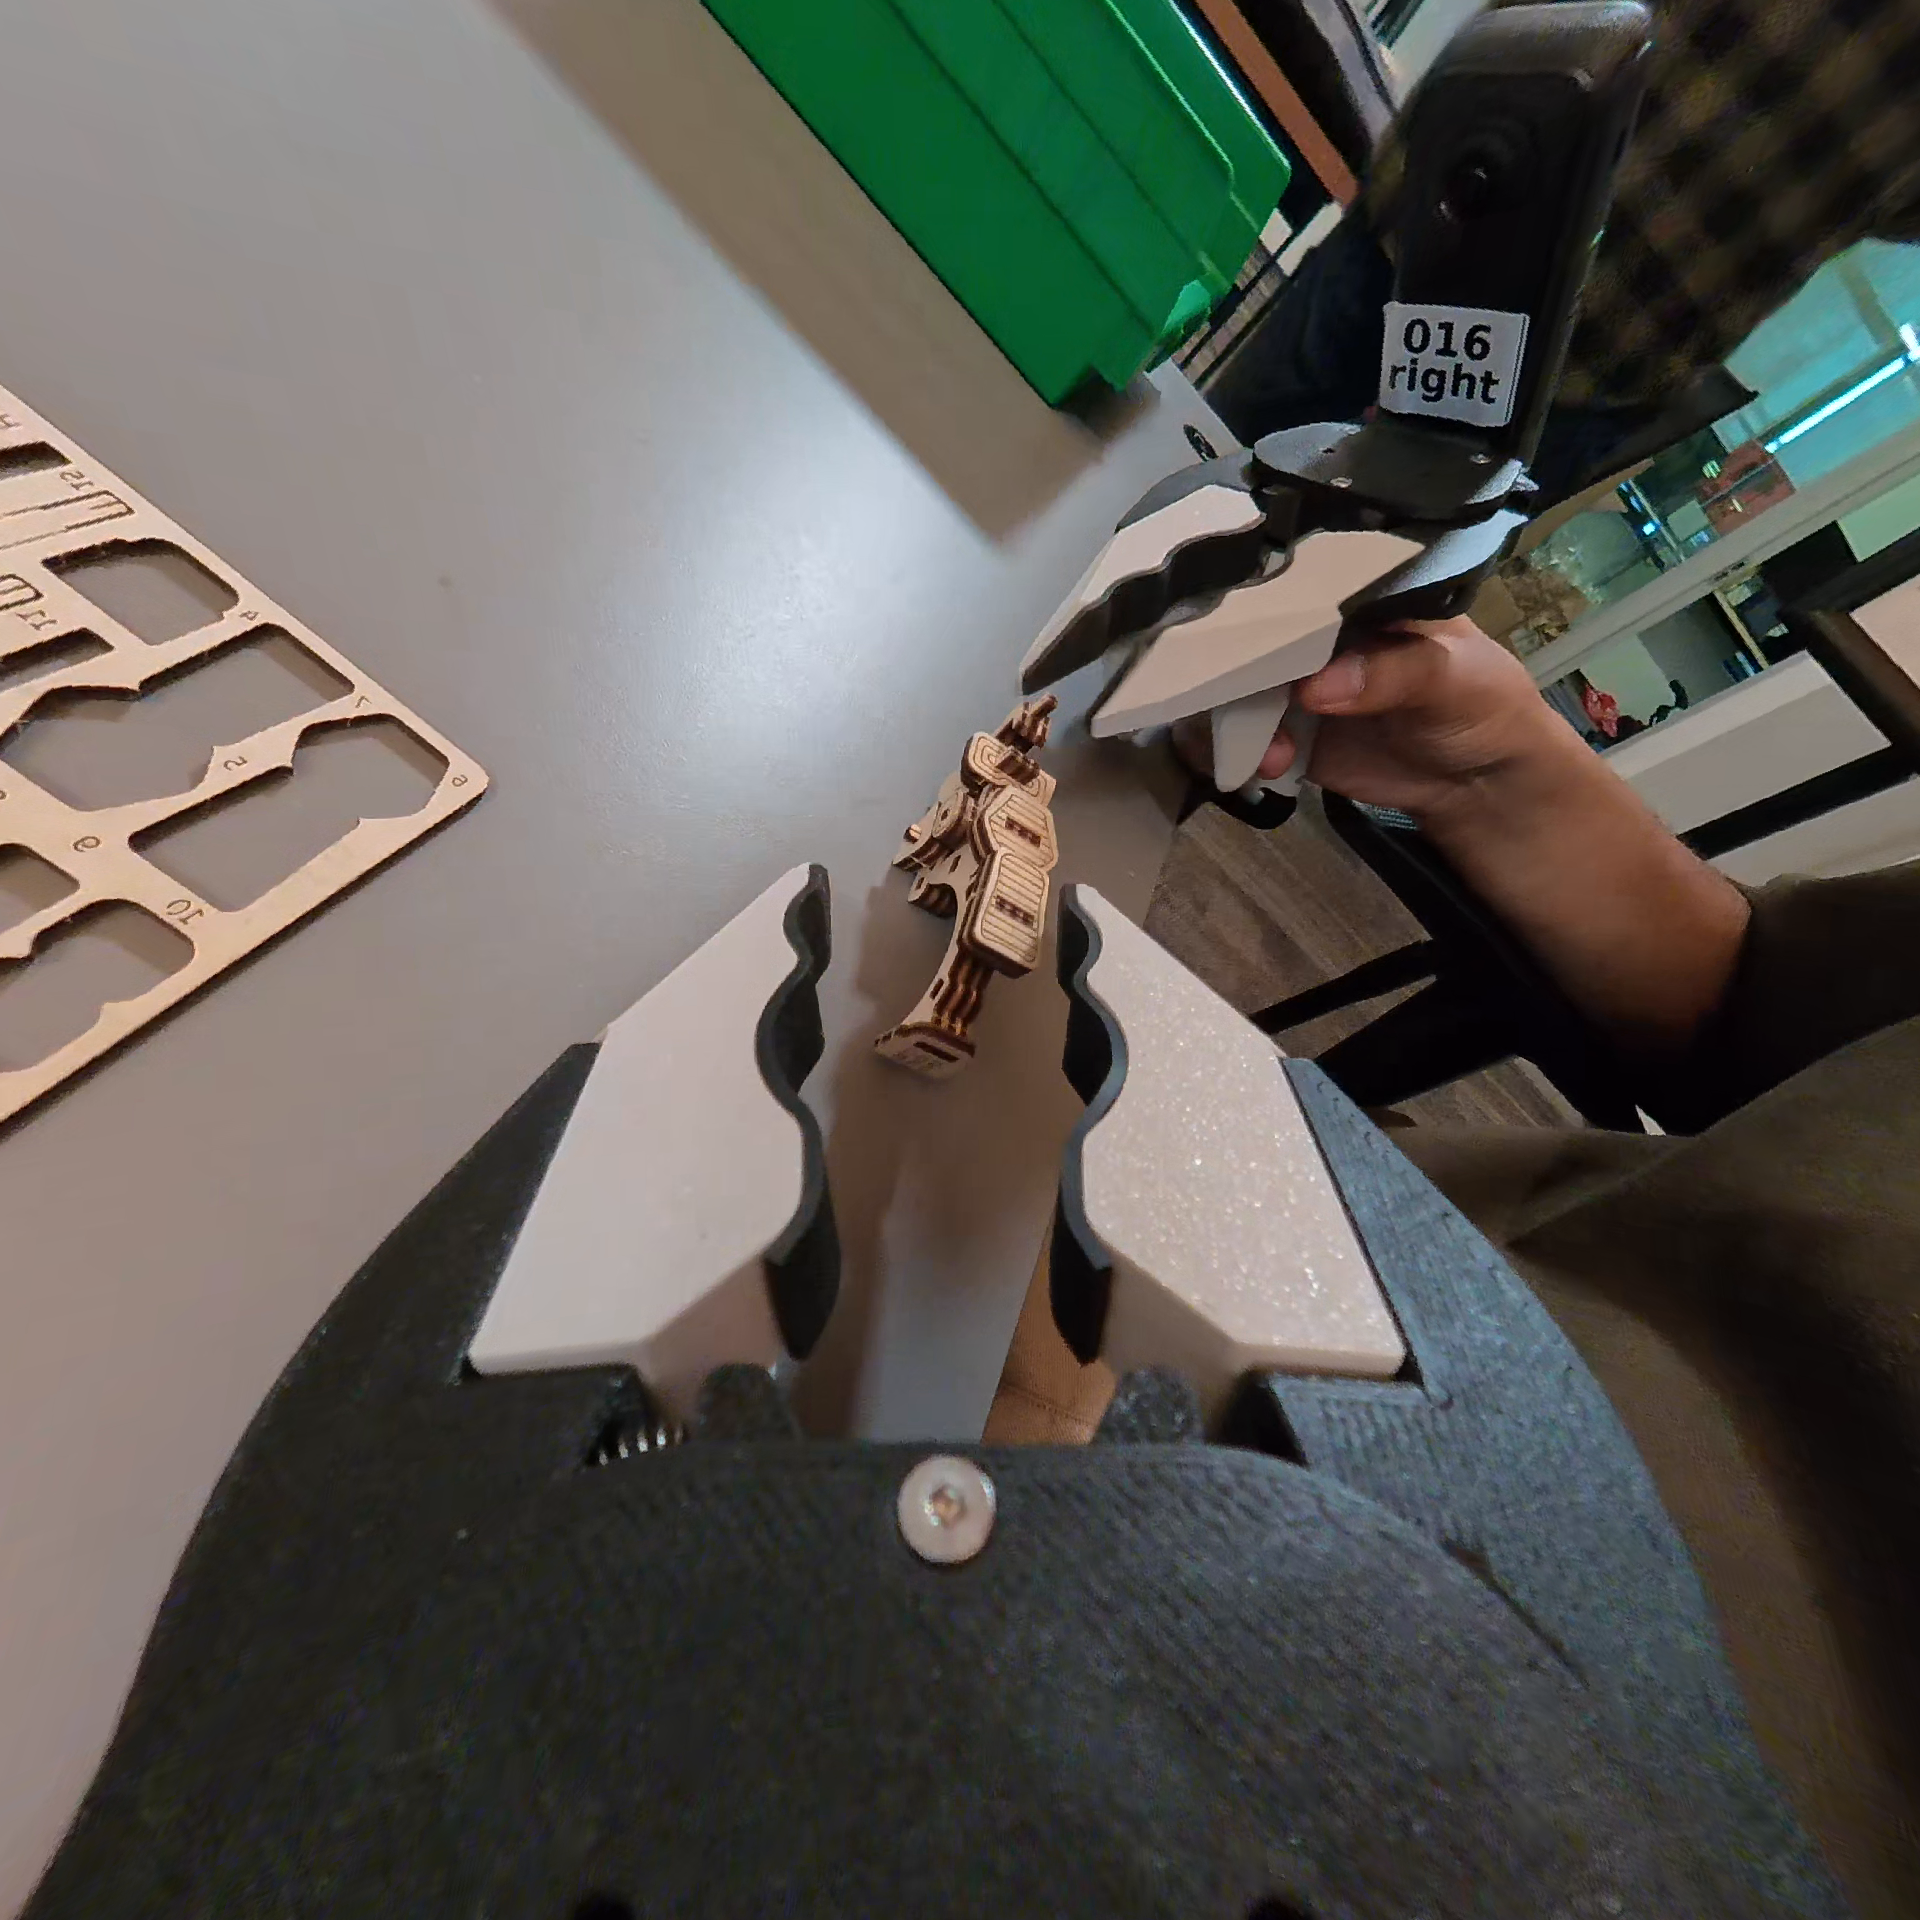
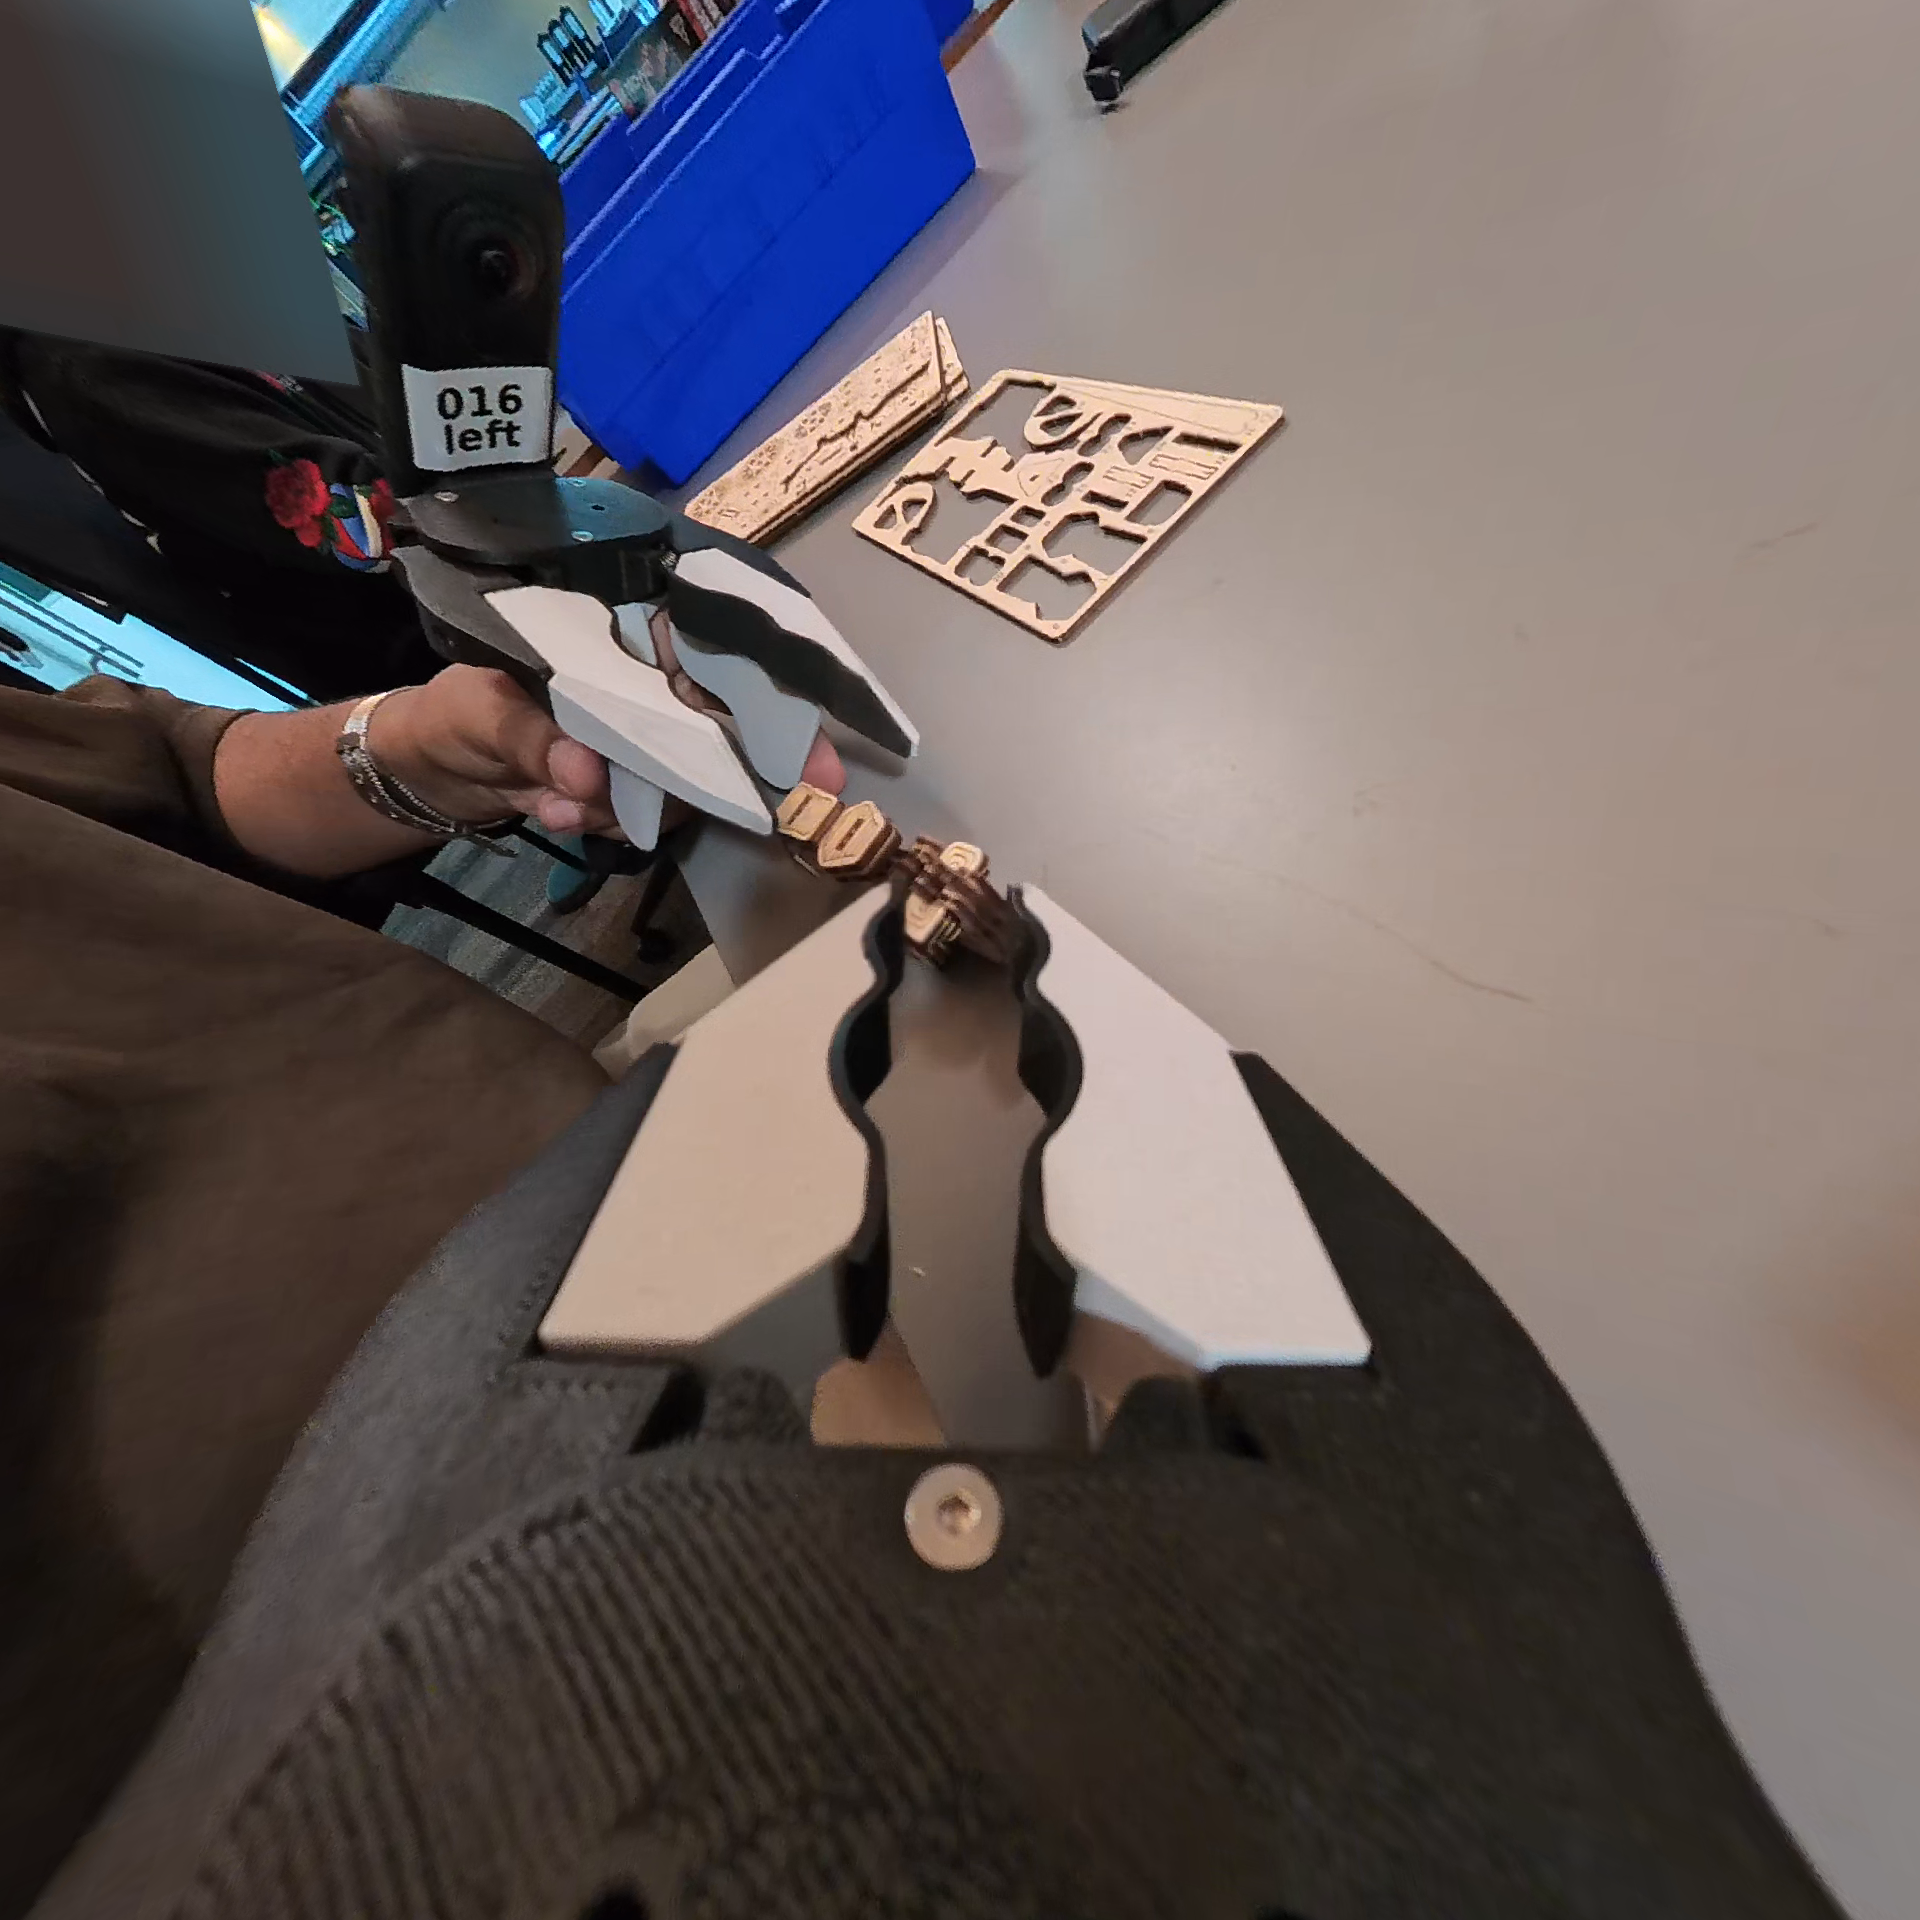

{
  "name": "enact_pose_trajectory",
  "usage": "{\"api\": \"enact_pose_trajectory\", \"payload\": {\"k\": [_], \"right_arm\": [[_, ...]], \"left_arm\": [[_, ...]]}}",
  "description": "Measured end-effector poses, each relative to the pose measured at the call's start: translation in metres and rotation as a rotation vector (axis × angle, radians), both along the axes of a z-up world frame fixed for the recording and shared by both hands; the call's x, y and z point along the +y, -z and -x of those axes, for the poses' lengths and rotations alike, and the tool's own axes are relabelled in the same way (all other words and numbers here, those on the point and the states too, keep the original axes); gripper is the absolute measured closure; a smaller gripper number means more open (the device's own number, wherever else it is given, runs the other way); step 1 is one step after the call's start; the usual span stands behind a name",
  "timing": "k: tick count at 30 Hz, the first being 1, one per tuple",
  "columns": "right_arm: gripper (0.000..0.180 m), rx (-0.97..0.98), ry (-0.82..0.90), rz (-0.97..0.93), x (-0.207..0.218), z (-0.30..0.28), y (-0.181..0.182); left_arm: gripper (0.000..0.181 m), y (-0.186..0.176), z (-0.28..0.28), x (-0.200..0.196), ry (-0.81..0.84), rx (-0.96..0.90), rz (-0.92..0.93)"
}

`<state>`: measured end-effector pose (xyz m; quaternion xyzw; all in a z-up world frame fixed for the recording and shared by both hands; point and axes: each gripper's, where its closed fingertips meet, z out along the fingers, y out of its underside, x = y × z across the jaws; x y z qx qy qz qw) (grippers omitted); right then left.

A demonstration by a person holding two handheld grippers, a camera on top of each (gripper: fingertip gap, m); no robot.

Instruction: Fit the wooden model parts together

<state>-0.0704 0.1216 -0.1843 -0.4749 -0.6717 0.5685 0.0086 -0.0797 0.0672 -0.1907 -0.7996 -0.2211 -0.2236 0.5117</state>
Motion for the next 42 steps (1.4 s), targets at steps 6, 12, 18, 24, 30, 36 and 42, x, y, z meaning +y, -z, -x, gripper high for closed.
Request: {"api": "enact_pose_trajectory", "payload": {"k": [6, 12, 18, 24, 30, 36, 42], "right_arm": [[0.143, 0.052, -0.010, 0.093, 0.000, 0.000, -0.018], [0.141, 0.129, 0.045, 0.143, 0.011, 0.005, -0.037], [0.142, 0.178, 0.121, 0.036, 0.027, 0.018, -0.035], [0.137, 0.240, 0.183, -0.081, 0.038, 0.044, -0.040], [0.143, 0.366, 0.179, -0.281, 0.031, 0.072, -0.046], [0.147, 0.384, 0.081, -0.283, 0.006, 0.092, -0.043], [0.150, 0.383, -0.017, -0.321, -0.017, 0.103, -0.034]], "left_arm": [[0.127, -0.015, 0.002, -0.001, 0.014, 0.004, -0.071], [0.123, -0.035, 0.017, -0.007, -0.029, 0.017, -0.164], [0.112, -0.042, 0.029, -0.016, -0.119, 0.031, -0.212], [0.111, -0.051, 0.054, -0.052, -0.349, 0.180, -0.201], [0.120, -0.049, 0.055, -0.083, -0.445, 0.230, -0.169], [0.127, -0.044, 0.052, -0.113, -0.518, 0.261, -0.138], [0.128, -0.037, 0.049, -0.128, -0.553, 0.282, -0.099]]}}
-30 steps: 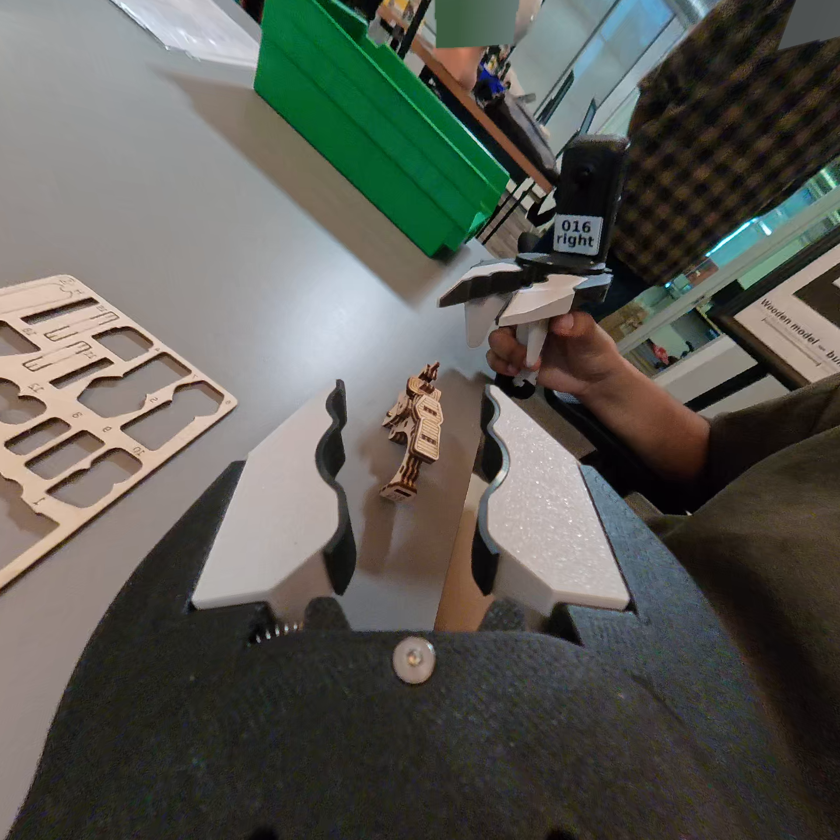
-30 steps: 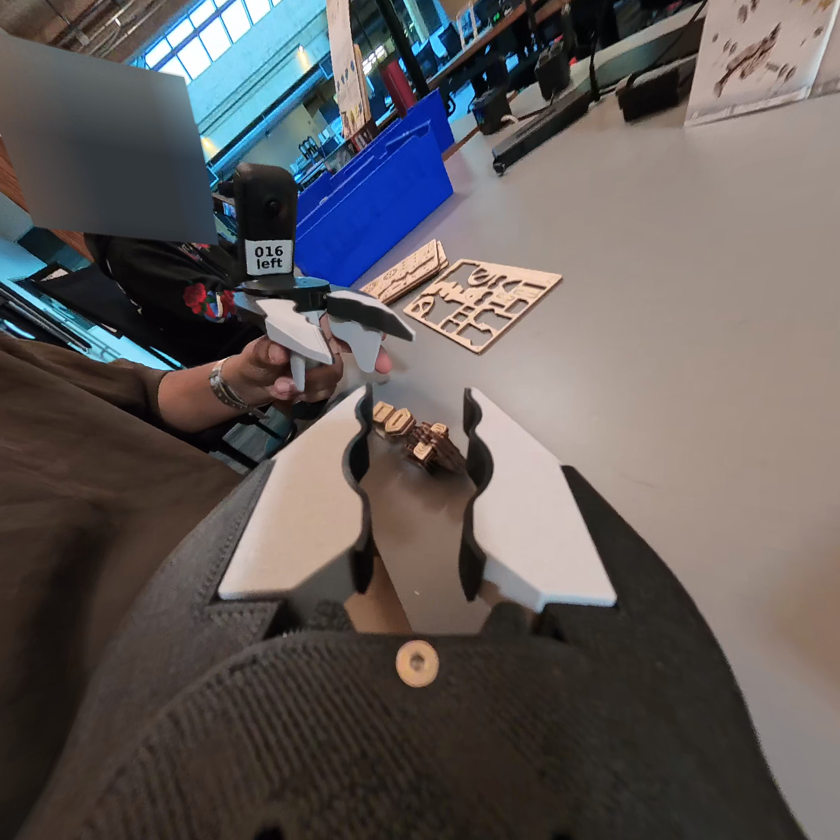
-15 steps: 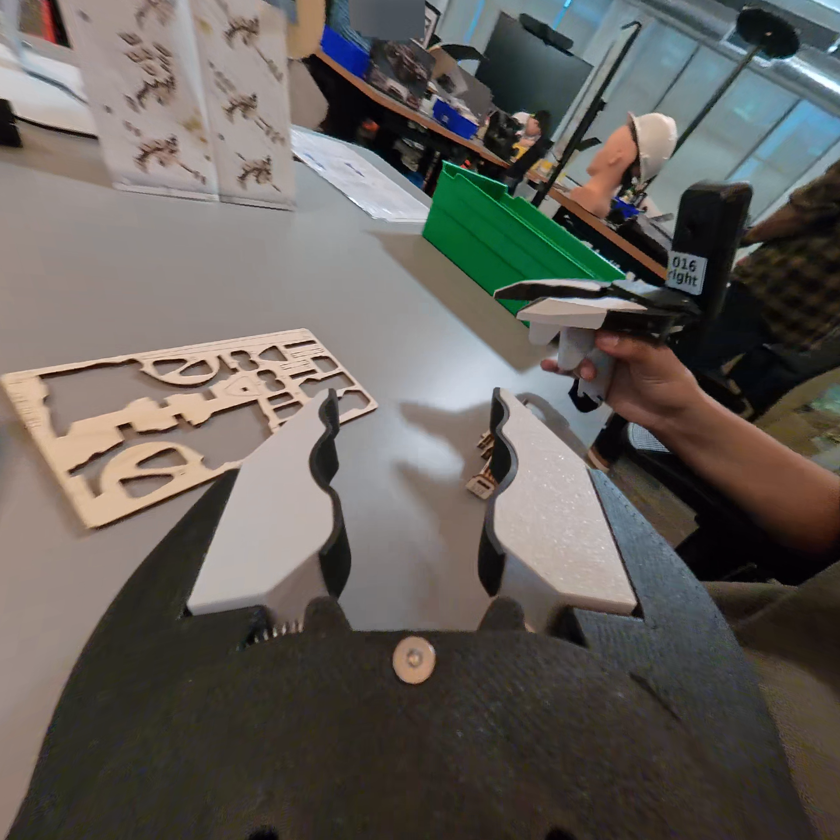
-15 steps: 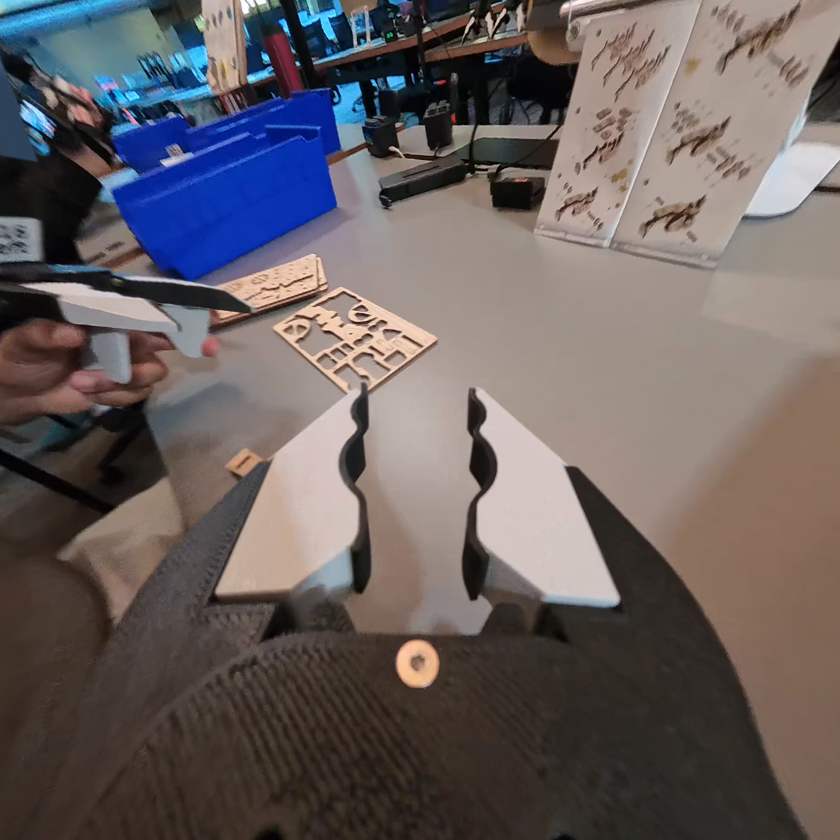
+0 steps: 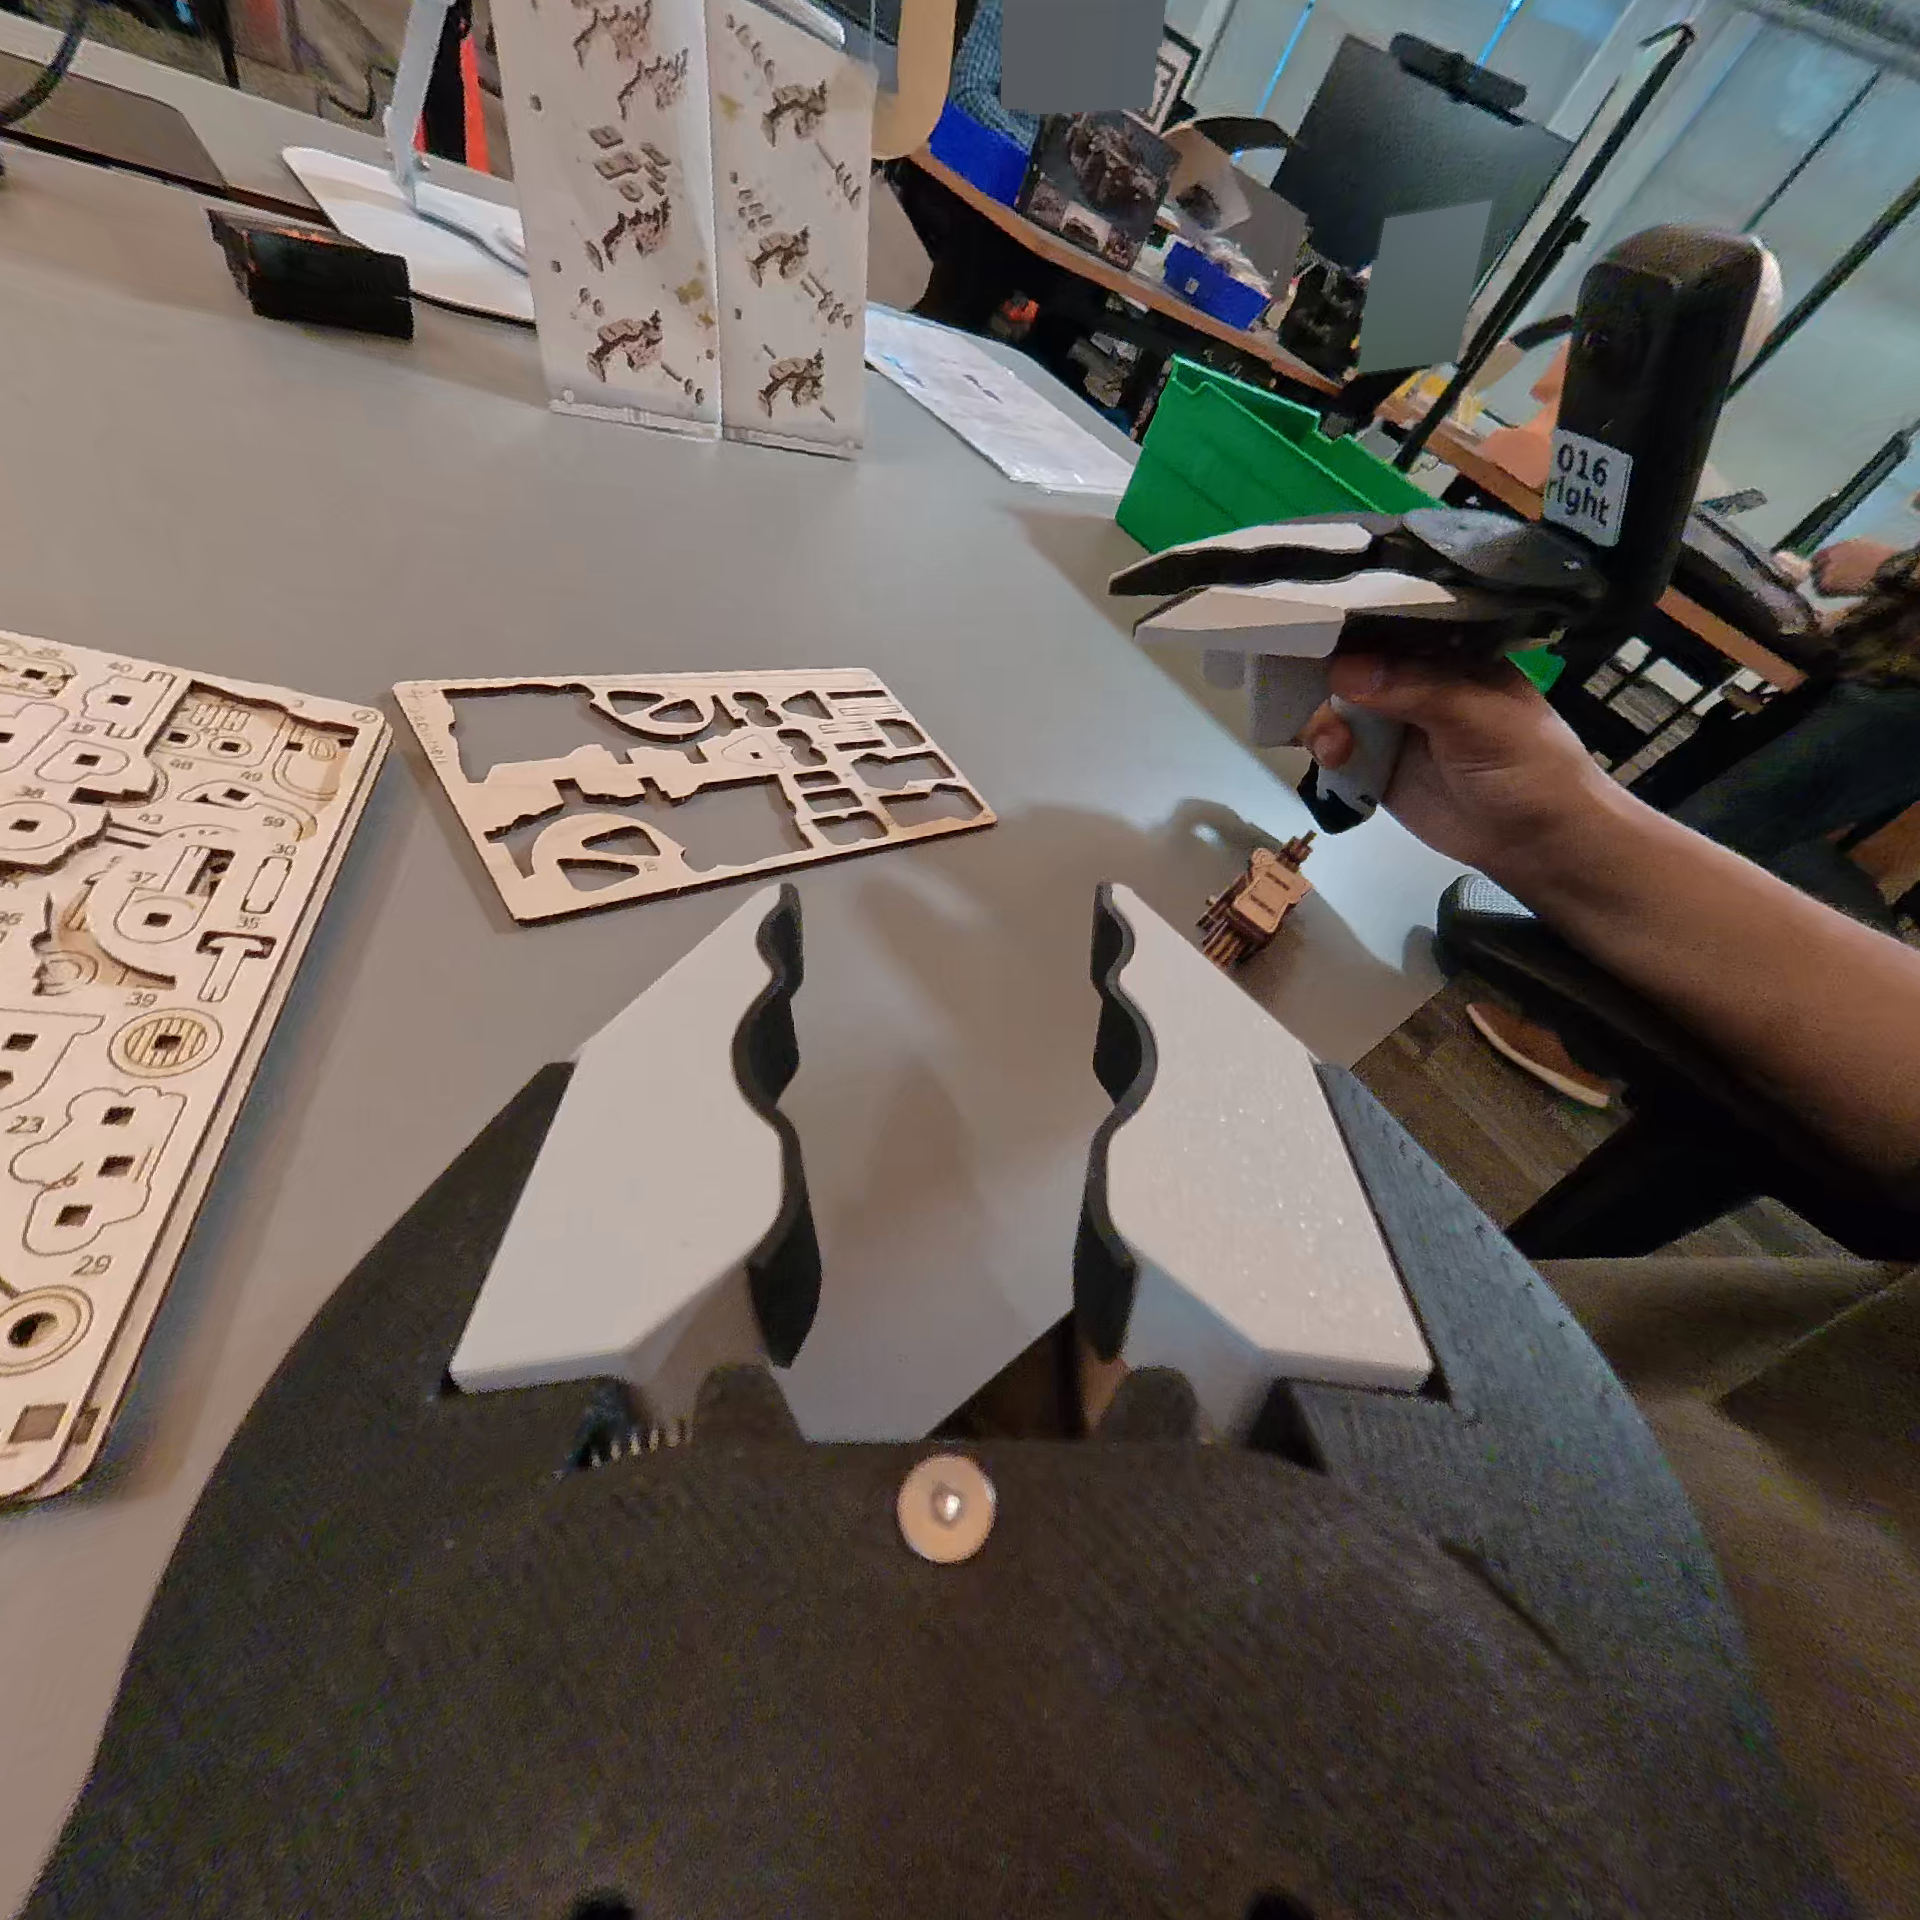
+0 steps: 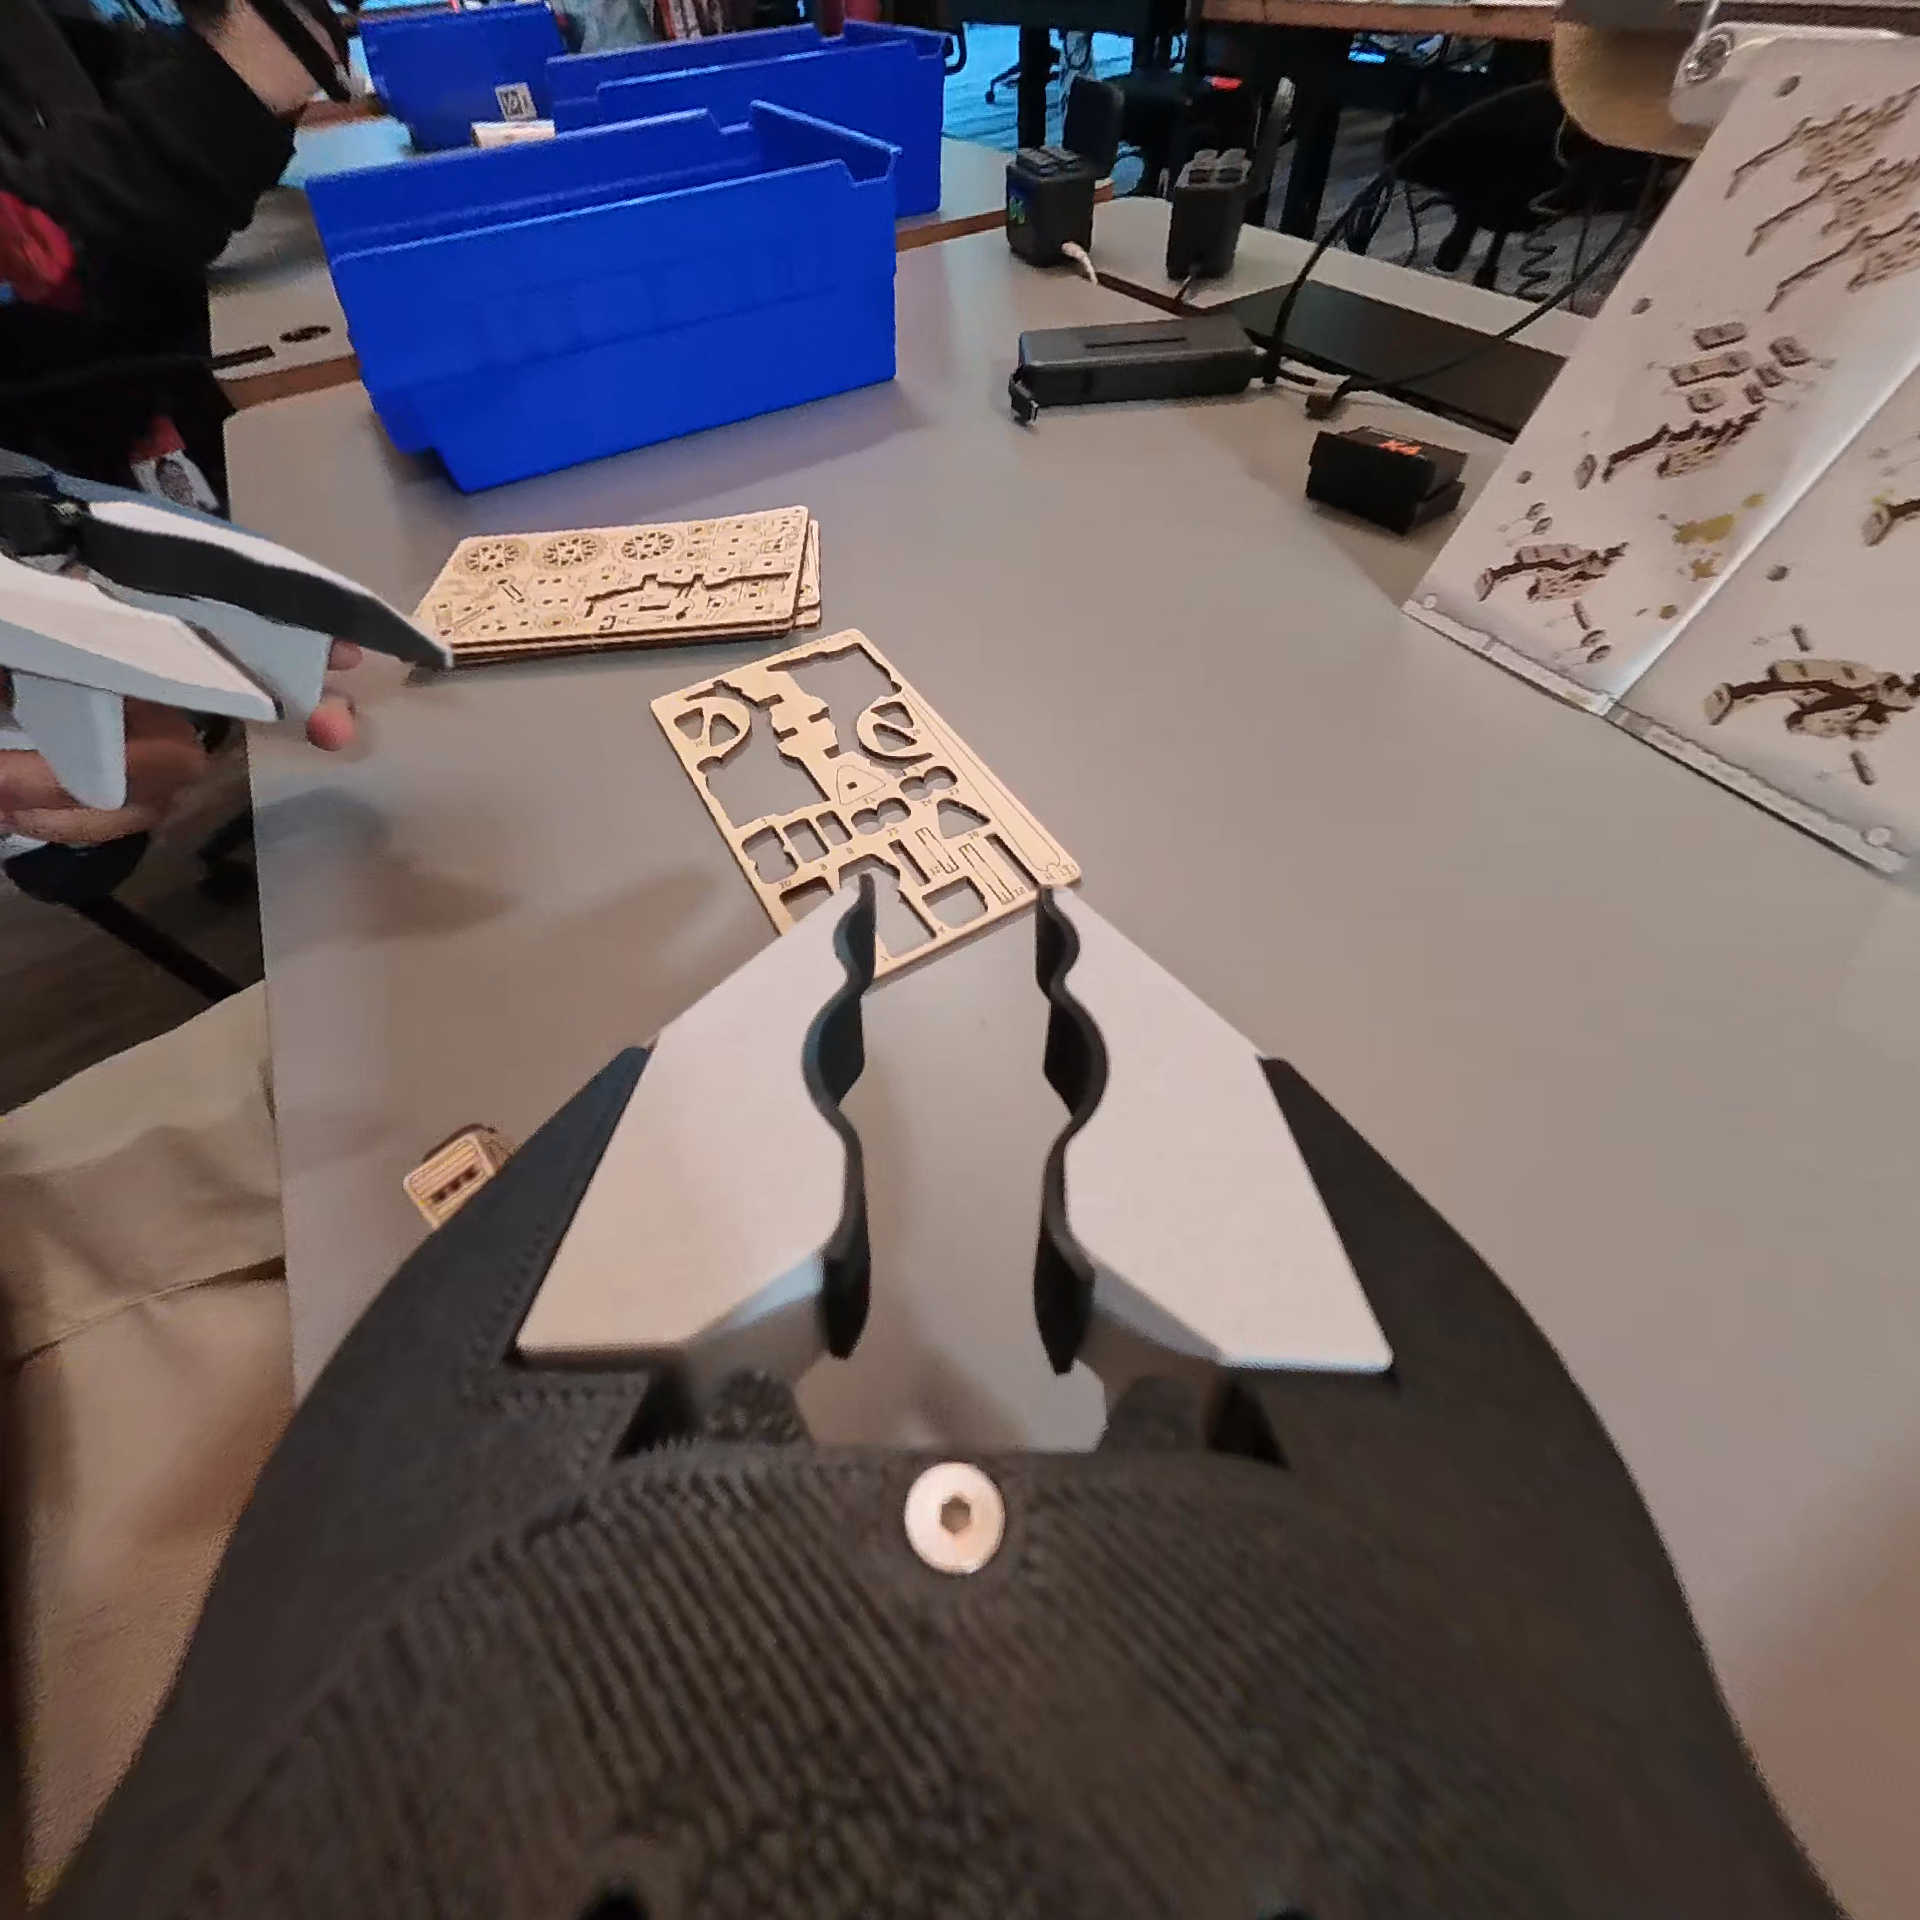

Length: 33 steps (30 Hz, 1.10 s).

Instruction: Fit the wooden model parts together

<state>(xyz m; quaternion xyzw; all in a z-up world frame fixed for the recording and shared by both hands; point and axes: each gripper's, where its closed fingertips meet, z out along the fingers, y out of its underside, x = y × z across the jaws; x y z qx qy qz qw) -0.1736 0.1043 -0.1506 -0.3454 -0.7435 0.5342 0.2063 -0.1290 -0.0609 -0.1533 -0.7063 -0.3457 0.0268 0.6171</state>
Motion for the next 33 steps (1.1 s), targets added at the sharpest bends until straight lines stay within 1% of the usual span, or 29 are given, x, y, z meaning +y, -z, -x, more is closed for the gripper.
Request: {"api": "enact_pose_trajectory", "payload": {"k": [3, 6, 13, 21, 29, 33], "right_arm": [[0.152, -0.005, -0.016, 0.007, -0.005, 0.000, 0.001], [0.152, -0.030, -0.029, 0.059, -0.006, -0.004, 0.000], [0.152, -0.059, -0.007, 0.090, 0.005, -0.017, 0.002], [0.152, -0.079, 0.070, 0.107, 0.032, -0.037, 0.005], [0.152, -0.091, 0.171, 0.146, 0.062, -0.062, 0.006], [0.152, -0.094, 0.214, 0.151, 0.074, -0.073, 0.007]], "left_arm": [[0.127, 0.003, 0.001, -0.002, -0.007, -0.004, 0.016], [0.126, 0.007, 0.003, -0.001, -0.005, -0.015, 0.024], [0.122, 0.012, 0.010, 0.014, 0.015, -0.012, 0.061], [0.111, 0.017, 0.024, 0.038, 0.041, -0.022, 0.093], [0.092, 0.031, 0.034, 0.067, 0.064, -0.166, 0.124], [0.091, 0.035, 0.038, 0.081, 0.090, -0.161, 0.161]]}}
